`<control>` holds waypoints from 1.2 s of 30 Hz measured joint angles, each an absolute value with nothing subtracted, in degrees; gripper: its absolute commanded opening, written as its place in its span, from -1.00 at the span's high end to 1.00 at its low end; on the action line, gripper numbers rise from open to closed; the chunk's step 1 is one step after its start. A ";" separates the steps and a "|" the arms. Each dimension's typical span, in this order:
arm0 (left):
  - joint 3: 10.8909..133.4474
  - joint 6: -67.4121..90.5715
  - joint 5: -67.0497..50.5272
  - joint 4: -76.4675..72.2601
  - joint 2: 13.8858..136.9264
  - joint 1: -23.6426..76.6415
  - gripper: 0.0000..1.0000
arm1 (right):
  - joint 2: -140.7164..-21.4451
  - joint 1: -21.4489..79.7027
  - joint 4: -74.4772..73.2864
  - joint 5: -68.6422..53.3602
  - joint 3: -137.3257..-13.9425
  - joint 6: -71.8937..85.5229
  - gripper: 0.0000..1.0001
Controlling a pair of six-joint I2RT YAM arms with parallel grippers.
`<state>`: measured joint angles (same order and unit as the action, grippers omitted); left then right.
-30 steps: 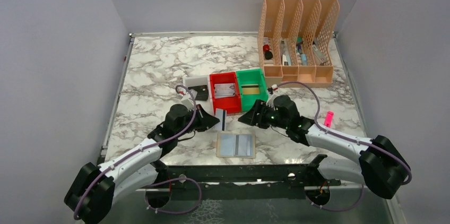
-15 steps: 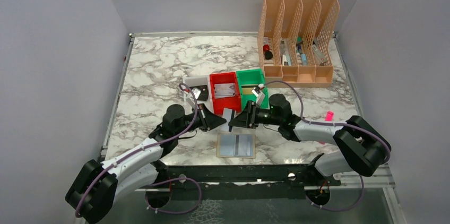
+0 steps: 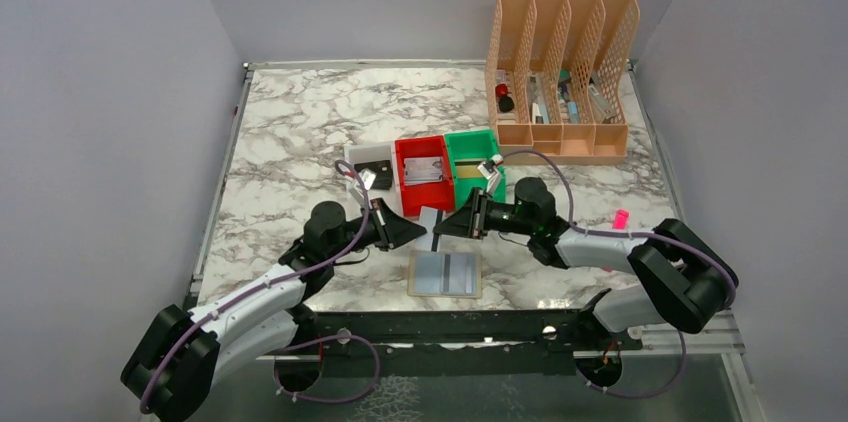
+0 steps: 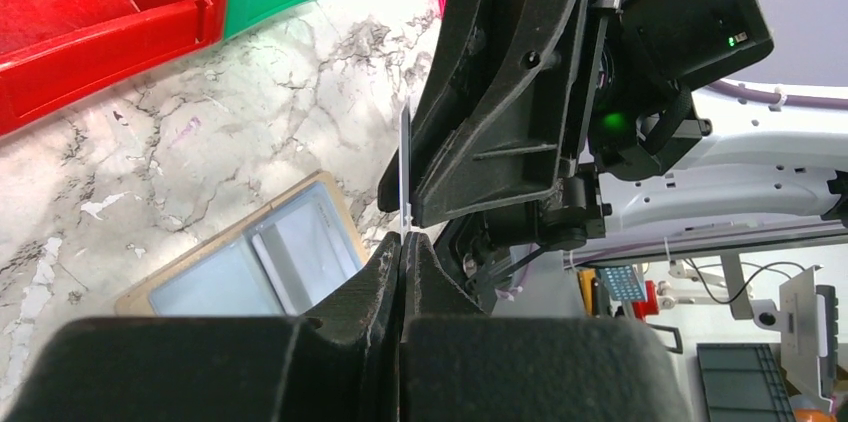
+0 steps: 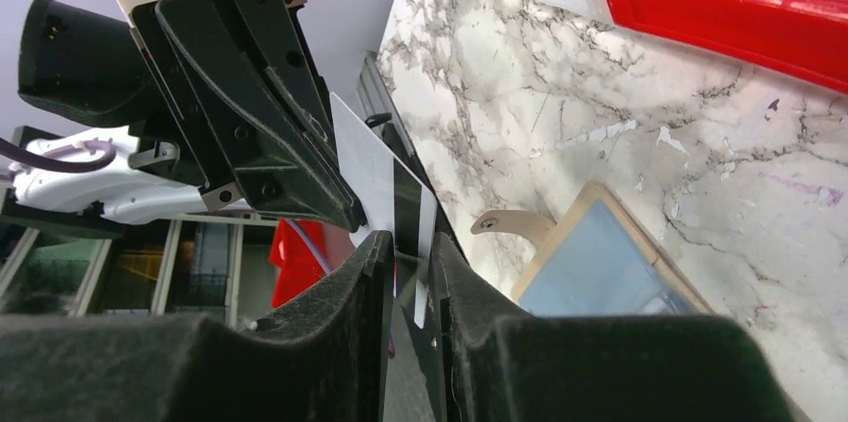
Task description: Take the credit cards out of the card holder
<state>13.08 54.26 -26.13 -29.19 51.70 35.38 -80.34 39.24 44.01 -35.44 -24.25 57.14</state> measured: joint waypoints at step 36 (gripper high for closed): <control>34.09 38.72 4.75 16.36 46.35 35.31 -0.98 | -71.55 38.87 10.35 -17.47 -42.54 32.29 0.98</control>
